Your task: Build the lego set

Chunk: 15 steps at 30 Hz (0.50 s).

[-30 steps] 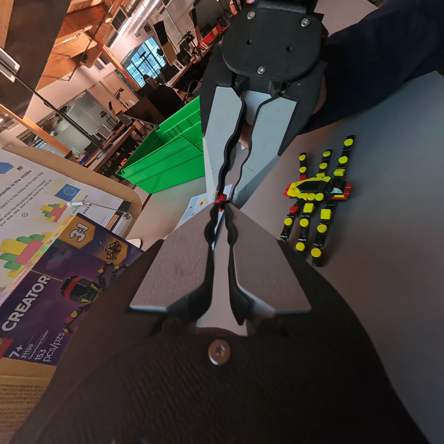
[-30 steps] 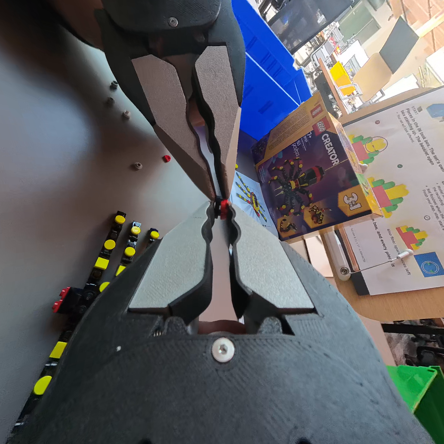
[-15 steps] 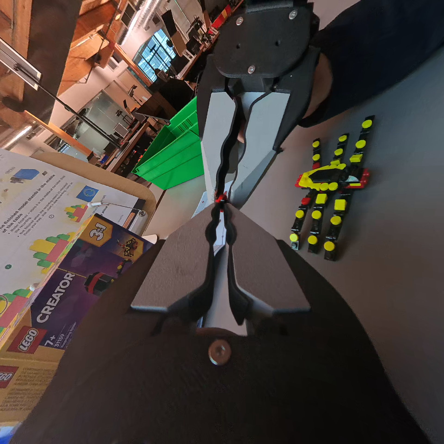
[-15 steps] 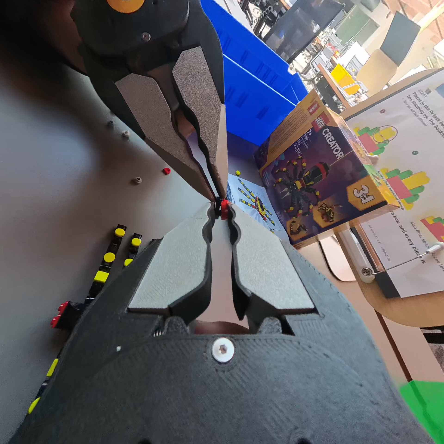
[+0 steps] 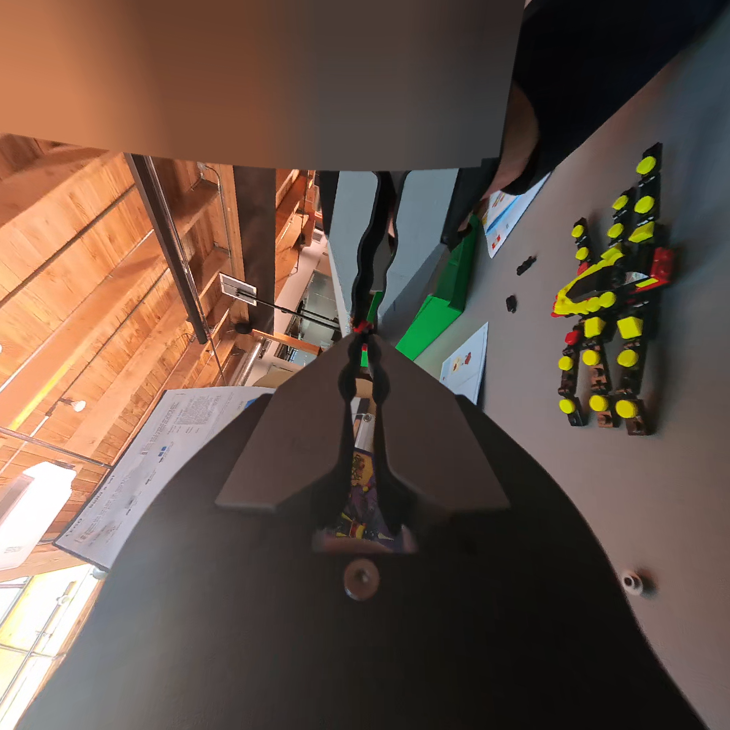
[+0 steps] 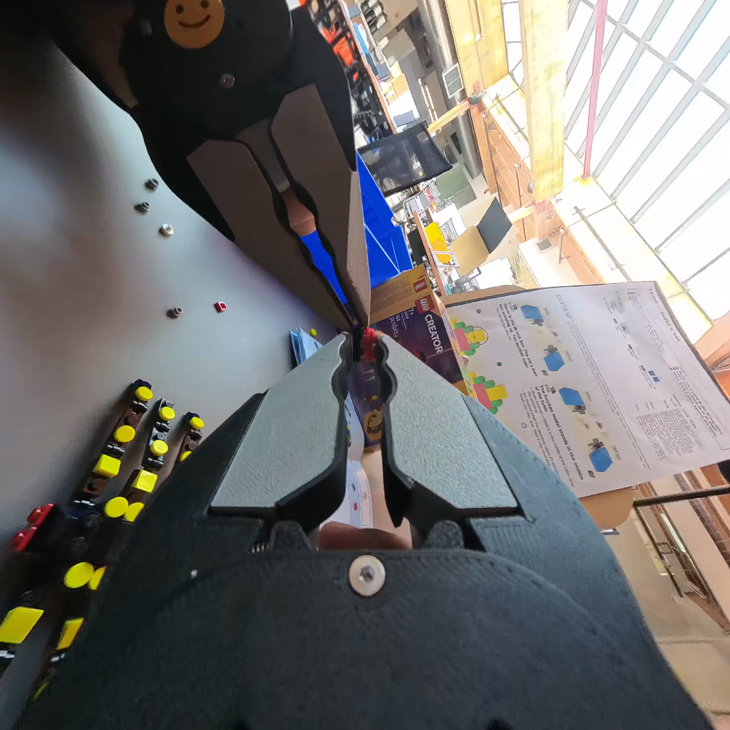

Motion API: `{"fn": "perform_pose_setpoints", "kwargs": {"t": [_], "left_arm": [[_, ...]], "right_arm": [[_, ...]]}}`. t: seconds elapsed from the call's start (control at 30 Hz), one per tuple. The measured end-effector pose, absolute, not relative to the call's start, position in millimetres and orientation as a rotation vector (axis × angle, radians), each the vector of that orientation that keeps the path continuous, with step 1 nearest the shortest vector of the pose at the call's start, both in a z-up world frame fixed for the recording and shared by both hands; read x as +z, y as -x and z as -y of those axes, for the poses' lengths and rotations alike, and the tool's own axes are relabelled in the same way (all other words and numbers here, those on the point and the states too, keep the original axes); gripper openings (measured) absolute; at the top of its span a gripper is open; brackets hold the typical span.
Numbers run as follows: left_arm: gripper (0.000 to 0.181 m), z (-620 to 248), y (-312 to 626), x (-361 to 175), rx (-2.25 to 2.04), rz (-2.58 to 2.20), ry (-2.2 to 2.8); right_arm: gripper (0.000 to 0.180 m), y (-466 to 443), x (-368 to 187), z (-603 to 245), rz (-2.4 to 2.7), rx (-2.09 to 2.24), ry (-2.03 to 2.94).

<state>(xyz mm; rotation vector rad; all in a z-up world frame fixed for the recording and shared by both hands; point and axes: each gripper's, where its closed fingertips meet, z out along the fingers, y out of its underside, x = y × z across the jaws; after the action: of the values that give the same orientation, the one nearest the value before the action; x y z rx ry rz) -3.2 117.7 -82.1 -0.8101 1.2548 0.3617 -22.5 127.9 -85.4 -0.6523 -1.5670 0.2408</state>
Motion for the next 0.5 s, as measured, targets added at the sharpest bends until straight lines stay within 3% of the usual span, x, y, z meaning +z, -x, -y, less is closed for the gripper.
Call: {"fn": "perform_pose_setpoints", "kwargs": {"t": [0.5], "left_arm": [[0.0,-104.7,1.6,-63.3,0.186,-1.157,0.809]], "right_arm": [[0.019,13.7,-61.1,-111.7,1.524,0.493,0.657]]}}
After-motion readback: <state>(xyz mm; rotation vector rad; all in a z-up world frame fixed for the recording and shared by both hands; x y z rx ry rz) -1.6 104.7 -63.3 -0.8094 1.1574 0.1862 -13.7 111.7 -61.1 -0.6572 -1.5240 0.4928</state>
